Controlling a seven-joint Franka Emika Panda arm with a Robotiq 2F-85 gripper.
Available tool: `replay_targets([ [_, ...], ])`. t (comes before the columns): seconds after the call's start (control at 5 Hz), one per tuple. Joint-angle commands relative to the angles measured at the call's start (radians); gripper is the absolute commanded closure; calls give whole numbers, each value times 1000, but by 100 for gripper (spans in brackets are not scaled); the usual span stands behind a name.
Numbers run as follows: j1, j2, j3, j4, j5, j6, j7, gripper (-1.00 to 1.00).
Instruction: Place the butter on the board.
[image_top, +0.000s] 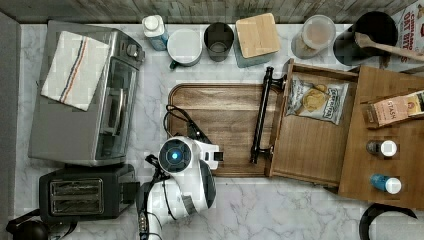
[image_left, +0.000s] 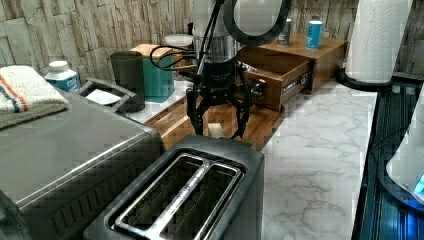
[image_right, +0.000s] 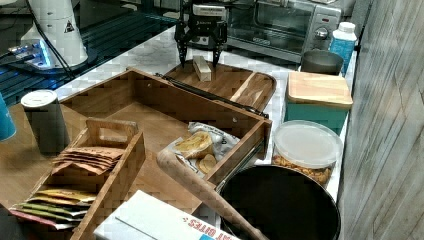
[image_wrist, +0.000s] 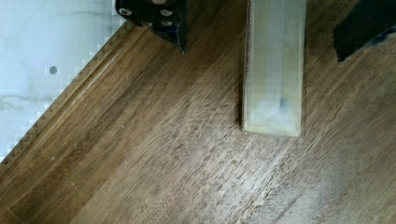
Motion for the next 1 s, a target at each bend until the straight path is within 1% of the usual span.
replay_targets([
  [0.2,-3,-58,1,7,31,28,9,-100],
  [0.4,-1,-58,-1,8,31,28,9,-100],
  [0.6,32,-58,-34,7,34,28,6,-100],
  [0.8,7,-58,-9,7,32,28,8,-100],
  [1.0,8,-58,-10,7,32,28,8,-100],
])
